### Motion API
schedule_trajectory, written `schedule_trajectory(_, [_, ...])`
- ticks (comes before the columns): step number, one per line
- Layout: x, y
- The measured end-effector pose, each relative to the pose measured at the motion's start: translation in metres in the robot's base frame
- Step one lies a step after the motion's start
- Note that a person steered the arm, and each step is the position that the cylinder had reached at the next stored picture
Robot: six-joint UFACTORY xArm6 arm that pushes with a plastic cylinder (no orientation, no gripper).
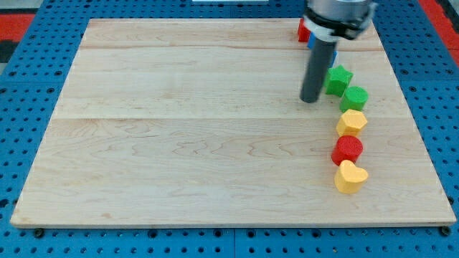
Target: Place the green star below the green circle
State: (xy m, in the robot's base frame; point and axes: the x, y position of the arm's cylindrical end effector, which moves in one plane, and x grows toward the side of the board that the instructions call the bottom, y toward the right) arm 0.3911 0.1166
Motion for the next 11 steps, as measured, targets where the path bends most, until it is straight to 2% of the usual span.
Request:
schedule_trajectory(1, [-0.036, 0.004])
schedule_trajectory(2, [-0.038, 0.030])
schedule_trajectory(4, [-0.033, -0.012])
schedule_trajectory(6, [-0.007, 0.013])
schedule_trajectory(7, [-0.007, 0.042])
schedule_trajectory(8, [-0.007, 0.048])
schedule_trajectory(11, [-0.035, 0.031])
